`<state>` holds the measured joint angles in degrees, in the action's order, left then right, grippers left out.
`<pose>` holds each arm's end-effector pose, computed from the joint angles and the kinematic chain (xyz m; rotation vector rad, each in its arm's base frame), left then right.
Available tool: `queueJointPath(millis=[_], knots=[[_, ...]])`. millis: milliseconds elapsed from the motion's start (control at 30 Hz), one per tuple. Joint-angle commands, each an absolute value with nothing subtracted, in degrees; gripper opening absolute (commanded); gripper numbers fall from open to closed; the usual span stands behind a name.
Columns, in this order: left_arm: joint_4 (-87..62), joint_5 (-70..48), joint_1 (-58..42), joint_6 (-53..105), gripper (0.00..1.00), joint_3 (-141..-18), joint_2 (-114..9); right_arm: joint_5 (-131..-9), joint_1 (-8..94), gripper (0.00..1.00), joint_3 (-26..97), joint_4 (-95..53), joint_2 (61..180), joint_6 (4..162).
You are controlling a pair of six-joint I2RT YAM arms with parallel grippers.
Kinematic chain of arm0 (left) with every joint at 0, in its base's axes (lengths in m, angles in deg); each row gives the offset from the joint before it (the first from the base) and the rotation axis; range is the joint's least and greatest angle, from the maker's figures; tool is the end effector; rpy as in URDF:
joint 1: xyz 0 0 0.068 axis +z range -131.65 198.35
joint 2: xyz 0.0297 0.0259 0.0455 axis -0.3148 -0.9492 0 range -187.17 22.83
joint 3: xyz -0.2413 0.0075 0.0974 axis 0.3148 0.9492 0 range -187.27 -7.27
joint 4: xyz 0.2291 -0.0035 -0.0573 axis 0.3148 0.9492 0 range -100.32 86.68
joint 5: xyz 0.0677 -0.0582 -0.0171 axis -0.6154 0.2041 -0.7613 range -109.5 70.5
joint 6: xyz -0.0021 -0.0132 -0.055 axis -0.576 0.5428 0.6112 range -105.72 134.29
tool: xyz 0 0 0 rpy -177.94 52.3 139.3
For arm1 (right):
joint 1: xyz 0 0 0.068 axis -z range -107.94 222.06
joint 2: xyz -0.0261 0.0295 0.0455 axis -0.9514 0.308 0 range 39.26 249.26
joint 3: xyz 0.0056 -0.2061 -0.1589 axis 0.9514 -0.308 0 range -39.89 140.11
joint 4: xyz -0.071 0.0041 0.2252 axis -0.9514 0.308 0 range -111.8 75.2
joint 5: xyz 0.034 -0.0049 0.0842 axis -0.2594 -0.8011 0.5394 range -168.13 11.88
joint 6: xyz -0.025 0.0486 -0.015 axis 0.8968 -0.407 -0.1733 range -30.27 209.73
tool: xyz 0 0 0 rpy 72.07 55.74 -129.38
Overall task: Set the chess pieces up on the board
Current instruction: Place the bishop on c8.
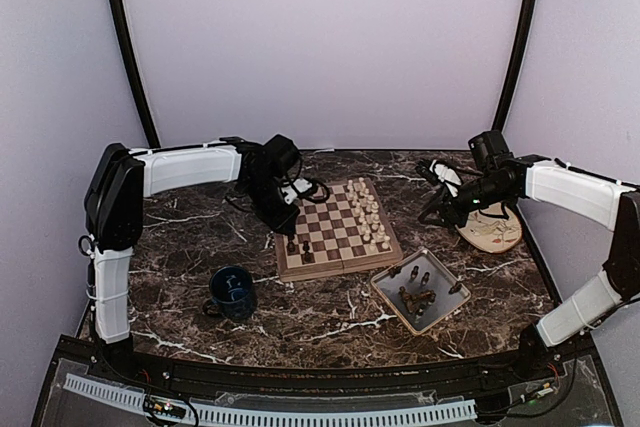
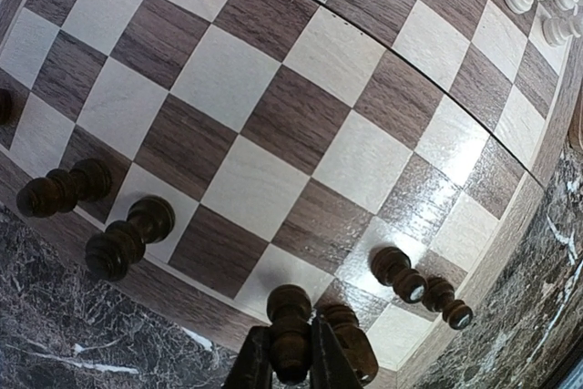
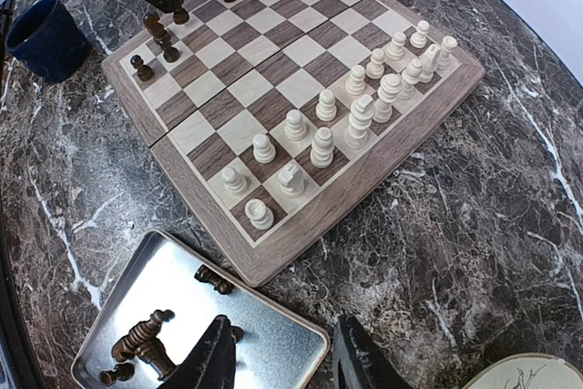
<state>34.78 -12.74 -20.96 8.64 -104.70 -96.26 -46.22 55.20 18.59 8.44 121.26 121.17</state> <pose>0.3154 -0.2643 0.2042 1.0899 2.5462 -0.3217 0.2546 0.0991 0.2434 -1.1819 2.0896 0.5785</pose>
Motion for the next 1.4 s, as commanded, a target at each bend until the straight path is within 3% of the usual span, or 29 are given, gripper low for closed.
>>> queueJointPath(millis=[0,233,633,1033,1233,1367], knots=[[36.5,-11.3,-20.8,8.0,0.1,-104.0,-96.6,-46.0,55.3,0.38,18.5,8.5,121.8,121.8],[36.4,-11.2,-20.9,8.3,0.13,-104.0,-97.5,-46.0,55.3,0.38,18.5,8.5,121.9,121.8],[37.8,-12.5,-20.9,8.7,0.29,-105.6,-97.5,-46.0,55.3,0.38,18.6,8.6,121.8,121.8],[37.9,-17.1,-20.8,9.0,0.31,-108.2,-91.6,-46.3,55.3,0.38,20.8,10.7,121.7,121.5],[29.8,-16.2,-20.9,9.7,0.31,-107.3,-83.0,-46.7,55.0,0.36,22.7,15.7,120.2,124.7],[18.6,-14.7,-20.9,8.5,0.31,-98.3,-76.6,-51.1,52.8,0.35,21.2,19.1,120.4,127.1]])
